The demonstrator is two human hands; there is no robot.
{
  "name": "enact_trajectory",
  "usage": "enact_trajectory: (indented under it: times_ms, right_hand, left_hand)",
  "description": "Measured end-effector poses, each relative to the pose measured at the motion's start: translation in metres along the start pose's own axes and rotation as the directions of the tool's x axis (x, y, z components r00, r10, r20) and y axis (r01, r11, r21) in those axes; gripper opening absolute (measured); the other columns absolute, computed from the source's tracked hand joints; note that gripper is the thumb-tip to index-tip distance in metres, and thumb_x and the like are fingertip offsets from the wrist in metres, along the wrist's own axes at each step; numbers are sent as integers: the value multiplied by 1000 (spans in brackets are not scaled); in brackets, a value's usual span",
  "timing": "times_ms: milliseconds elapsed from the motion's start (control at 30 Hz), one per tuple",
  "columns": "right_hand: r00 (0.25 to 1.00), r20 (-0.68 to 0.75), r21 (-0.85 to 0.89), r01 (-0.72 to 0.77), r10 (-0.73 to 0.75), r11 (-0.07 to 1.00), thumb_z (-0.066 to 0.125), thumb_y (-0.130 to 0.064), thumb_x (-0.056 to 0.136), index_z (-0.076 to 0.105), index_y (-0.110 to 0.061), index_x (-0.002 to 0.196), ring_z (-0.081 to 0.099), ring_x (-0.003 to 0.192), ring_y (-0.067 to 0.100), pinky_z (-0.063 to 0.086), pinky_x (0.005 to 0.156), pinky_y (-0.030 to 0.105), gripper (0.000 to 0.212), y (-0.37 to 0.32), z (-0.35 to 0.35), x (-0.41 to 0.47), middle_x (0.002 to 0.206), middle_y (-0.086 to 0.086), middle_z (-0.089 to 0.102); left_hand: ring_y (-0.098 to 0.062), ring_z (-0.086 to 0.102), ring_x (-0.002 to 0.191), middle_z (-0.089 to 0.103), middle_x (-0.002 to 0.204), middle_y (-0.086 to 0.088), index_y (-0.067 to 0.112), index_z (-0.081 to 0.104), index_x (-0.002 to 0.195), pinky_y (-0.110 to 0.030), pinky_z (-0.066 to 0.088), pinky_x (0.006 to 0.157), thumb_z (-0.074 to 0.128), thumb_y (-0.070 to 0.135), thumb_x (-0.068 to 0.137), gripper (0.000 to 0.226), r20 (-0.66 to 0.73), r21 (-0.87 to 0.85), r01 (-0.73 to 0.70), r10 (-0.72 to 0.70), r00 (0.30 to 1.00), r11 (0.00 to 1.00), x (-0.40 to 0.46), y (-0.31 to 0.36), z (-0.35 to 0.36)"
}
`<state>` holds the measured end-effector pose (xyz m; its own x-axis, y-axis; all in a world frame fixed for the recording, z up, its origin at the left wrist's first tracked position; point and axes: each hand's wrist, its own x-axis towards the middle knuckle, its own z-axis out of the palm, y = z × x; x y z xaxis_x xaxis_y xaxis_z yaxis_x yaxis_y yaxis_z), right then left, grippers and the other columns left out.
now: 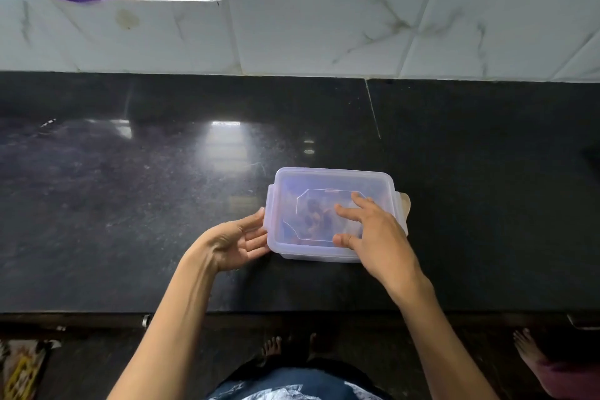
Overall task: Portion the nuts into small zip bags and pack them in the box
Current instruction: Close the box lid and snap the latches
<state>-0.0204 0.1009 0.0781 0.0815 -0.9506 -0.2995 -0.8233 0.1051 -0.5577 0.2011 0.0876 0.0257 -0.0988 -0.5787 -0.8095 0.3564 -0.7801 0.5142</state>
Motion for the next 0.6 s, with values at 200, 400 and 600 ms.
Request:
enact_trajectory:
  times_ms: [200, 400, 600]
  right_hand:
    - [1000, 21, -5, -22, 22, 1000, 69, -23, 84, 46, -31, 138, 17, 145, 12, 21, 115, 34, 59, -1, -1, 1, 157, -7, 22]
    - [999, 28, 6, -39, 38, 999, 68, -22, 85, 46, -31, 138, 16, 146, 13, 20, 116, 35, 58, -3, 0, 0, 157, -7, 21]
    - [996, 62, -60, -60, 64, 996, 64, -20, 89, 42, -31, 141, 14, 147, 17, 20, 116, 37, 58, -8, -1, 2, 159, -5, 16]
  left_hand:
    - [-9, 69, 58, 72, 66, -1, 7, 68, 89, -25, 58, 61, 67, 12, 85, 7, -175, 0, -327, 322, 930, 945, -7, 7, 5]
    - [-21, 72, 71, 74, 79, -8, 7, 75, 90, -35, 60, 66, 81, 10, 72, 19, -253, 394, -518, 631, 734, 760, -22, 1, 26]
    - [-16, 71, 65, 74, 75, -1, 18, 76, 80, -37, 60, 67, 84, 22, 66, 17, -326, 609, -425, 700, 636, 670, -22, 3, 32]
